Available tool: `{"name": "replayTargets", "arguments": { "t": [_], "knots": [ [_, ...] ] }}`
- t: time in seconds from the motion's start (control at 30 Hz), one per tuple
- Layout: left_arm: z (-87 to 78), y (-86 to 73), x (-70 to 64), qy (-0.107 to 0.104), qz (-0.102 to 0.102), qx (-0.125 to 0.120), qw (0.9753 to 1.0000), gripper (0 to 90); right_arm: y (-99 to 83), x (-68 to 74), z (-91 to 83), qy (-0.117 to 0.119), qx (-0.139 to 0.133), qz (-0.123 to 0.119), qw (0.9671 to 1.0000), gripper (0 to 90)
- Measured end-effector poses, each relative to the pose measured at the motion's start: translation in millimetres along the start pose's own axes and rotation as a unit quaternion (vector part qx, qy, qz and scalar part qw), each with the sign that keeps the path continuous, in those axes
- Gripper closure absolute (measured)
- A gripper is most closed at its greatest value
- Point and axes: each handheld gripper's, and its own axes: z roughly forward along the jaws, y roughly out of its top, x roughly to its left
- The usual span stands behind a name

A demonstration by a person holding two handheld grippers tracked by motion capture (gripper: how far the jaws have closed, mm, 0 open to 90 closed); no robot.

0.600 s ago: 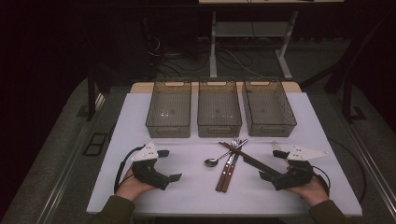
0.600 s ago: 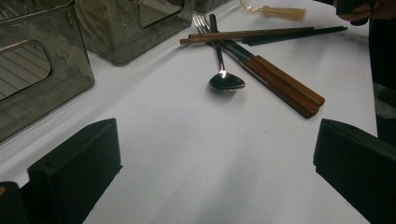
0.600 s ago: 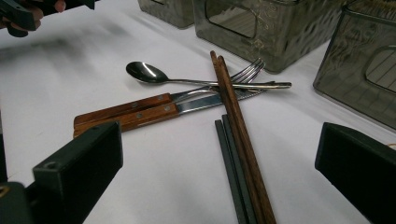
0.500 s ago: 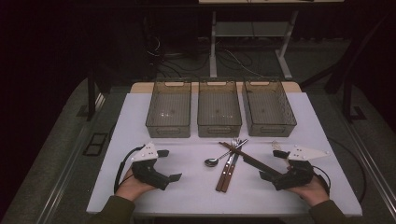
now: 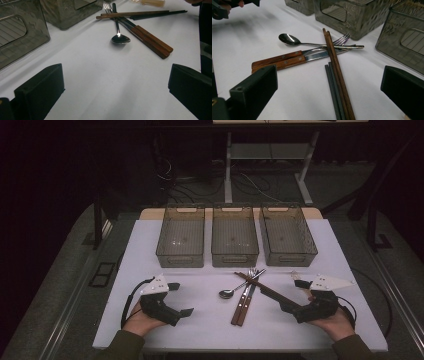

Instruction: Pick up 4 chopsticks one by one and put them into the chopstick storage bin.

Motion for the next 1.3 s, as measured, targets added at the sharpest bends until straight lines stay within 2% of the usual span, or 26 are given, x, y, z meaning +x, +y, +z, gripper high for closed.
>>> {"name": "replayTargets", "arguments": {
  "t": [0.2, 0.37, 0.57, 0.77, 1.3],
  "knots": [
    [0.2, -1.1, 0.7, -0.008, -0.003, 0.006, 0.9999, 0.0, 4.9, -0.9, -1.5, 0.001, 0.003, 0.003, 1.0000, 0.6],
    [0.9, -1.6, 0.7, -0.007, -0.010, 0.009, 0.9999, 0.0, 9.0, -0.9, -1.2, 0.005, 0.006, 0.002, 1.0000, 0.6],
    [1.2, -1.3, -0.9, -0.002, -0.005, 0.011, 0.9999, 0.0, 13.0, -2.2, 0.8, 0.003, 0.013, -0.002, 0.9999, 0.6],
    [1.3, -1.4, -2.6, -0.002, 0.002, 0.011, 0.9999, 0.0, 18.1, -6.7, 6.9, -0.003, 0.022, -0.008, 0.9997, 0.7],
    [0.1, -1.2, -2.0, 0.004, 0.001, 0.003, 1.0000, 0.0, 27.8, -20.5, 24.7, -0.008, 0.029, 0.003, 0.9995, 2.3]
  ]
}}
